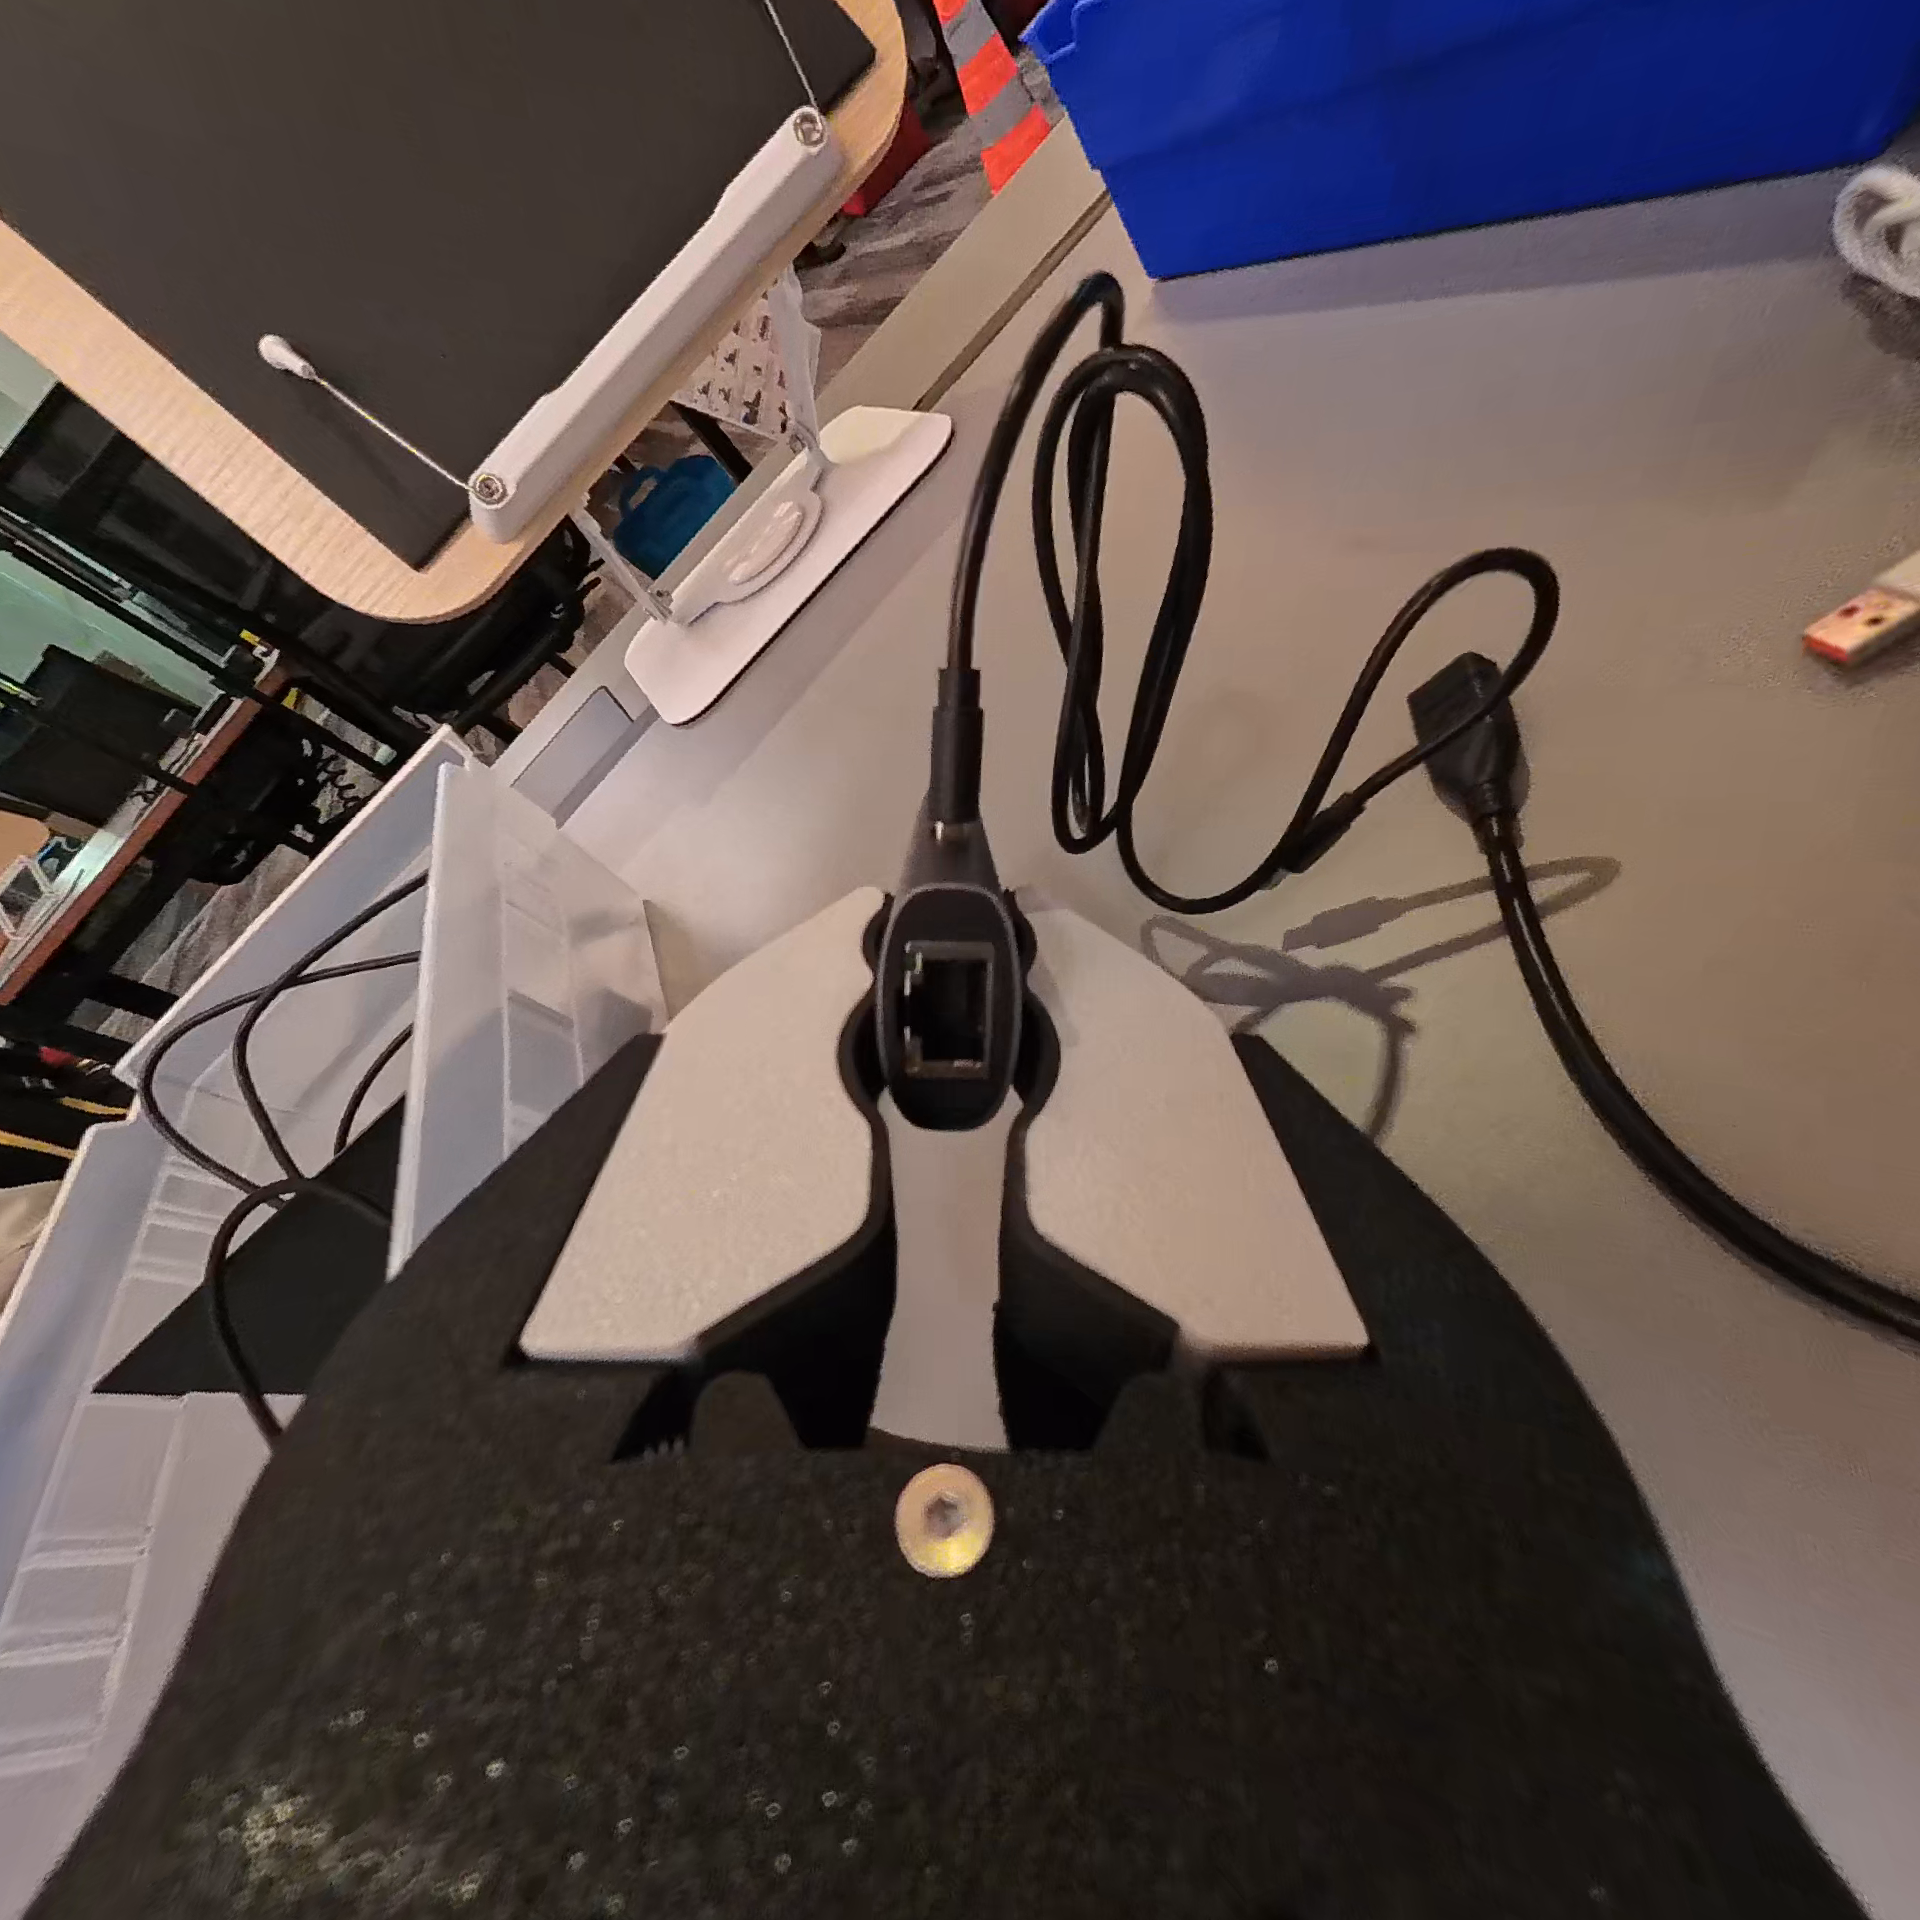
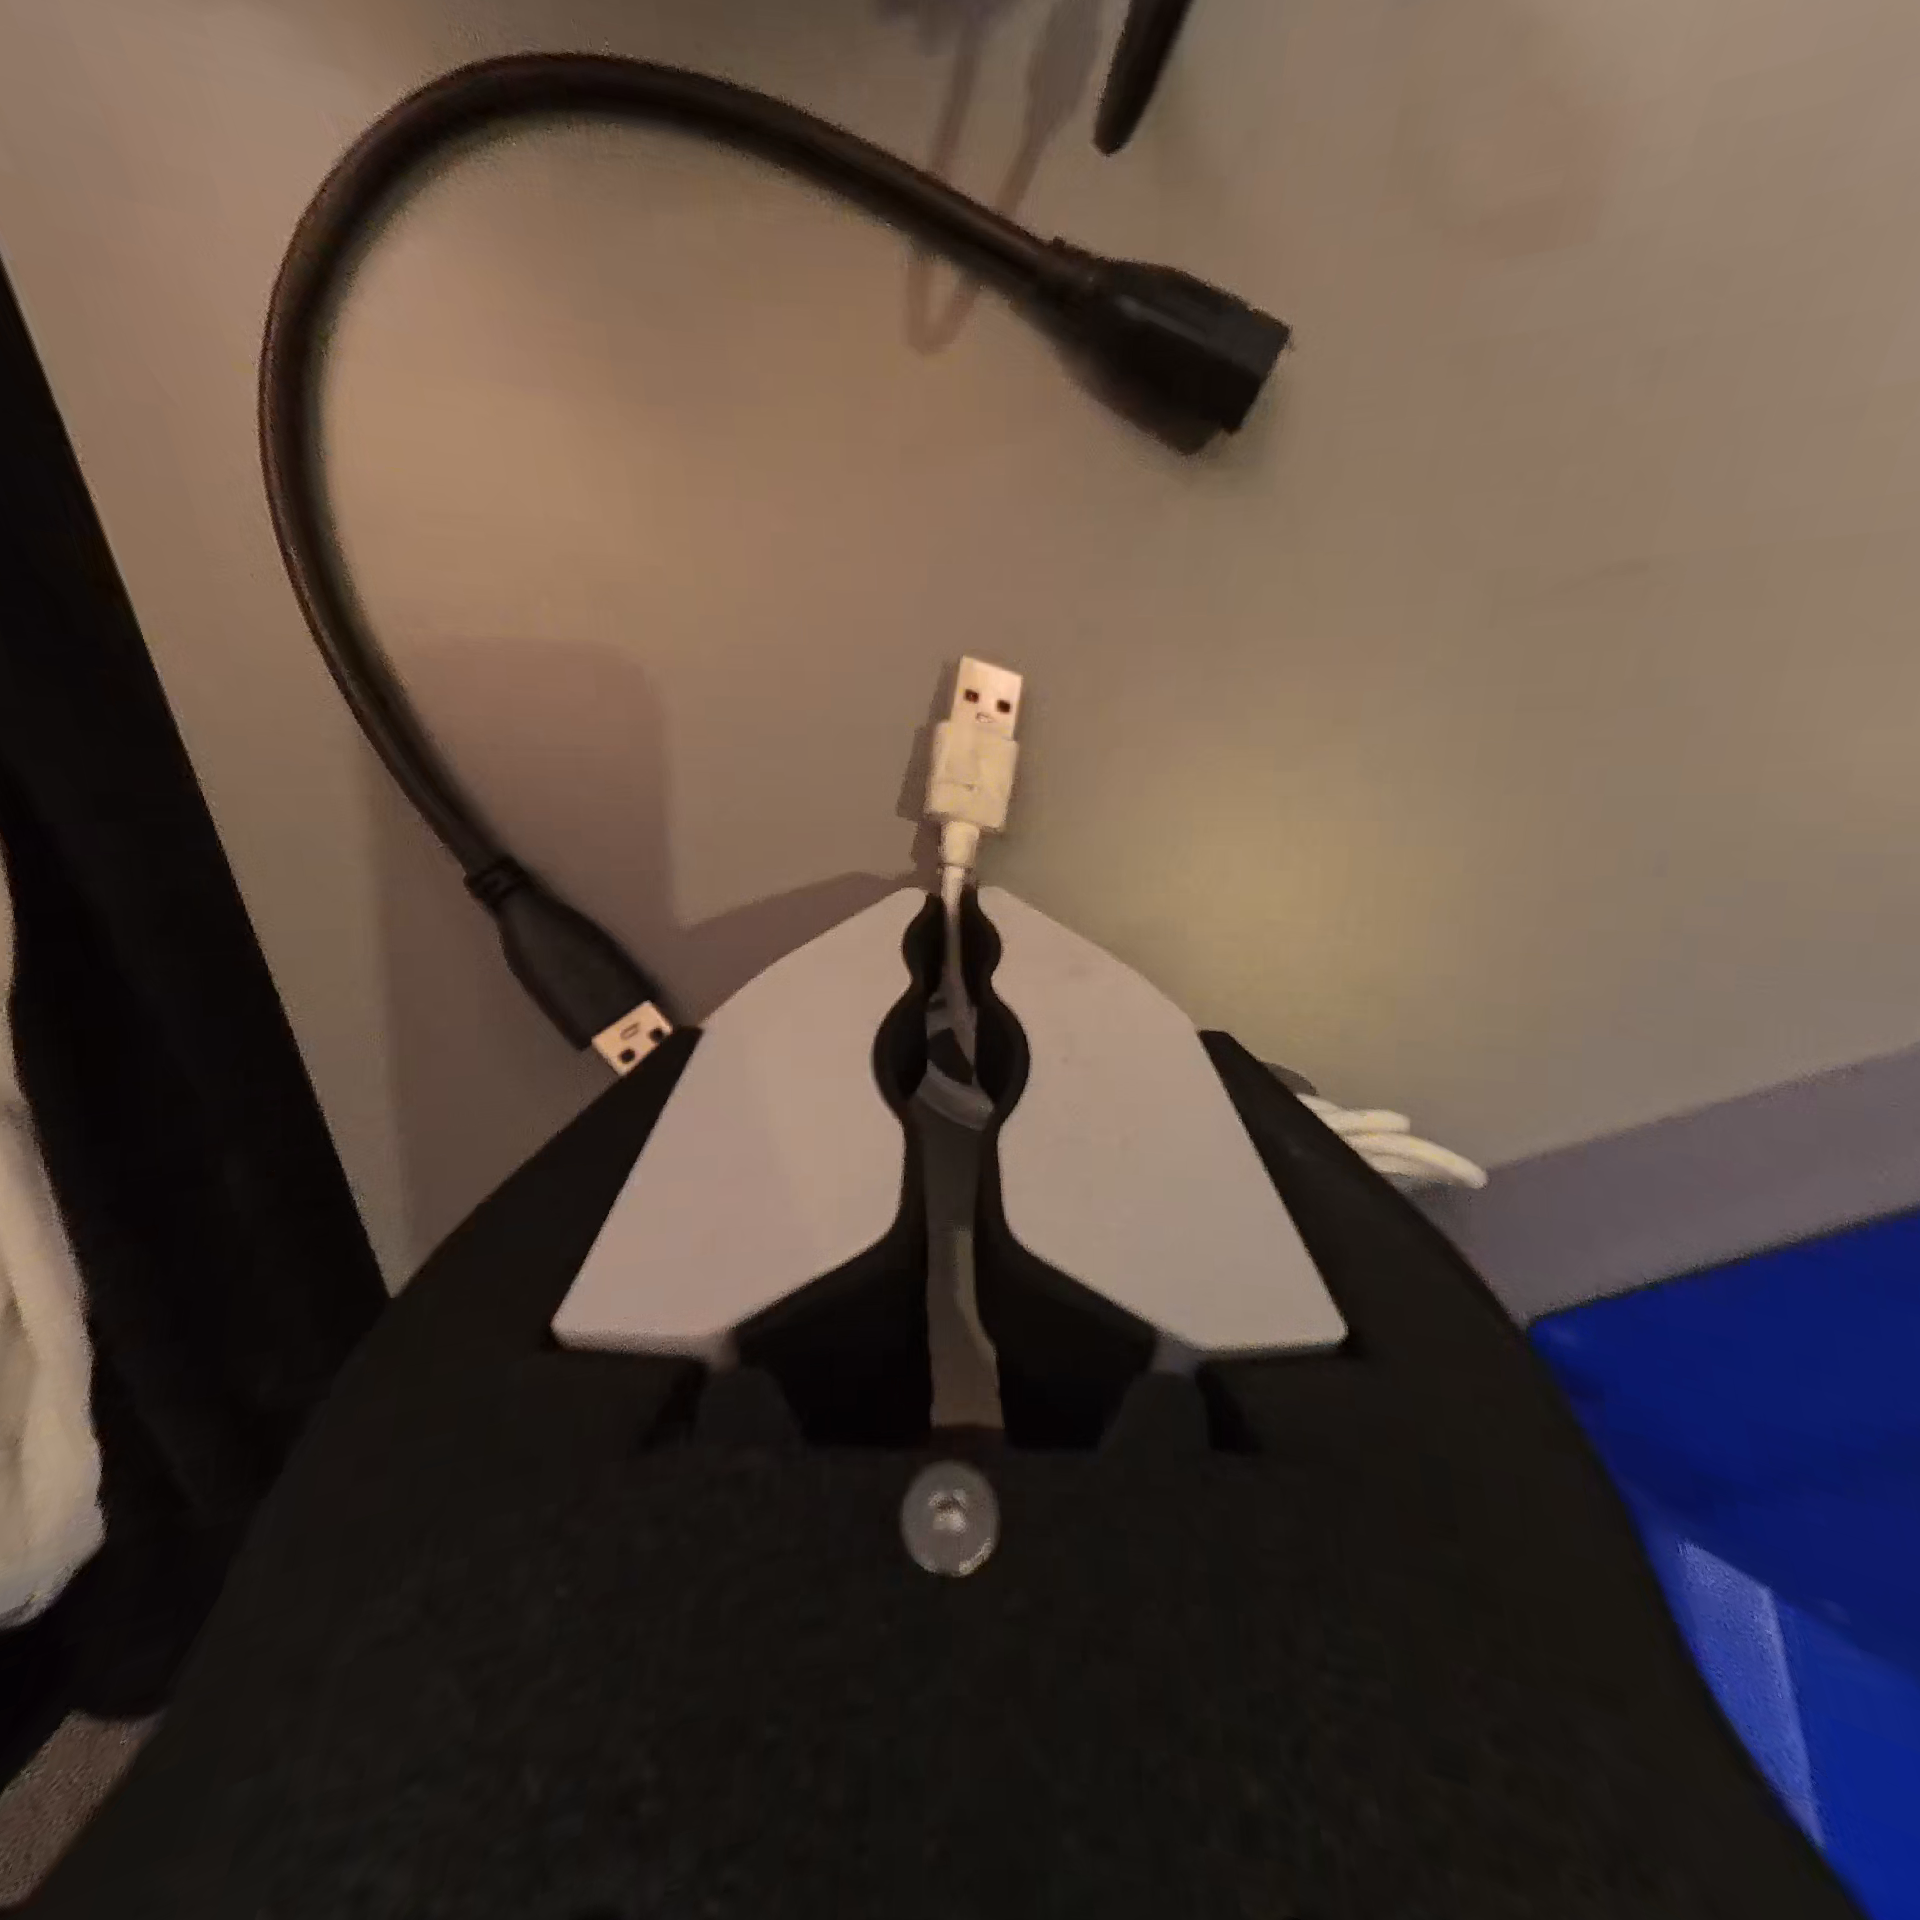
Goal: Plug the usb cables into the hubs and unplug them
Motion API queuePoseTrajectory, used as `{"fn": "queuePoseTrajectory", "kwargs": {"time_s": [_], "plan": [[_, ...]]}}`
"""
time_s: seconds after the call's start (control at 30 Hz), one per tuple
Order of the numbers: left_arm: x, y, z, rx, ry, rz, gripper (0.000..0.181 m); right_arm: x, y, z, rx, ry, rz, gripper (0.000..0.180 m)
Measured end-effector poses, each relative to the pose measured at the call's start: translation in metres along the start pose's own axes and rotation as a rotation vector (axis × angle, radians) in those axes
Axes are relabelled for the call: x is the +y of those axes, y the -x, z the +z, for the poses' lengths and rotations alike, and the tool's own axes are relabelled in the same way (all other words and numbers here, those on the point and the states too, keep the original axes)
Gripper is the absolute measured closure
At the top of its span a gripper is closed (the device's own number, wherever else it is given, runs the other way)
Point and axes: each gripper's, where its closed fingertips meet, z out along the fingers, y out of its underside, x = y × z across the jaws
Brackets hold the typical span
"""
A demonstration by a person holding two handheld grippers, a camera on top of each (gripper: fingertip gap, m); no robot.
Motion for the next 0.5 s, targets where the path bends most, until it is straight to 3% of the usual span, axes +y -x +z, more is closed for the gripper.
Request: {"fn": "queuePoseTrajectory", "kwargs": {"time_s": [0.1,0.23,0.5], "plan": [[0.000,-0.002,0.001,0.005,0.002,0.003,0.164,0.001,0.006,0.000,-0.038,-0.074,0.036,0.176],[-0.002,-0.006,0.000,0.004,0.001,0.021,0.164,-0.005,0.006,-0.002,0.000,-0.180,0.144,0.160],[-0.006,-0.013,0.000,0.010,-0.001,0.037,0.164,-0.018,0.001,-0.002,0.056,-0.308,0.359,0.157]]}}
